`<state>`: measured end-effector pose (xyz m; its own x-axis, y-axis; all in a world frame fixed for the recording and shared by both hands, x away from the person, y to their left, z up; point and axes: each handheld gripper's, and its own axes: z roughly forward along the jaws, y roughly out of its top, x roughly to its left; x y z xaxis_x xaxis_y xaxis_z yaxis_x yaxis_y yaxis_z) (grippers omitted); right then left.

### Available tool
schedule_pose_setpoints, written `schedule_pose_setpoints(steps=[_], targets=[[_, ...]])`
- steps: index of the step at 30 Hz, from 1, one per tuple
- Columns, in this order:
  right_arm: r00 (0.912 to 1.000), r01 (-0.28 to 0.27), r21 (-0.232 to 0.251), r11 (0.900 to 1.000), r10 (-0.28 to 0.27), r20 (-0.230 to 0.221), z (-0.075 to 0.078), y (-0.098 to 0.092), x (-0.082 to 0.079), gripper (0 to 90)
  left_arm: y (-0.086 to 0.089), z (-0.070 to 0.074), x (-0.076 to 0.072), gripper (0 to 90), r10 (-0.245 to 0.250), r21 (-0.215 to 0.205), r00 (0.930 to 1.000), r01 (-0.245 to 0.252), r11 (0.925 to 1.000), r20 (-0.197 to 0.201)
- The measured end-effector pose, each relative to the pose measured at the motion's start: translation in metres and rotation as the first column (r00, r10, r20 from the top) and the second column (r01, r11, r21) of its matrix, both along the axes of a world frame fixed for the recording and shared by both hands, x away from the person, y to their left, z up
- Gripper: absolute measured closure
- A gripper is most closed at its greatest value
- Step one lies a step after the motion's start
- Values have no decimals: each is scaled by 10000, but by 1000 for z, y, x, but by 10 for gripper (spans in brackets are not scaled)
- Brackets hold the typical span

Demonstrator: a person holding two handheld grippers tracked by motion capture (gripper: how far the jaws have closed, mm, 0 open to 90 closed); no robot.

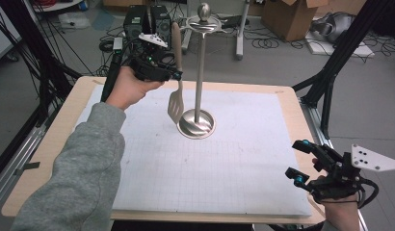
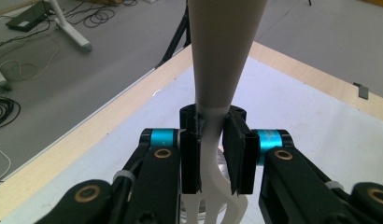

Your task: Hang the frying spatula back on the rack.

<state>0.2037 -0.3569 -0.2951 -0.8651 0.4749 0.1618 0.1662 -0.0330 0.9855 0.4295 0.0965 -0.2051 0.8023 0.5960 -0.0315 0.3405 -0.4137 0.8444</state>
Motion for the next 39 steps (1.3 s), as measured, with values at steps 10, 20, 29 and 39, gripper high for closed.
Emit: schedule_pose_setpoints(steps=[10,20,29,39], targets=[[10000,18,8,10000,-18,-10,-1,0,0,114,-4,-2,1,769,-86,144,9999,87,9999,-96],[10000,7,22,10000,-7,-26,-1,1,0,114,-7,-1,2,769,-94,402,9998,100,9991,-158],[10000,4,11,10000,-4,-41,-1,0,-1,114,-9,-2,3,769,-60,527,9998,70,9986,-186],[10000,-17,-12,10000,17,-59,-1,1,0,114,-11,-4,3,769,-33,671,9997,48,9977,-229]])
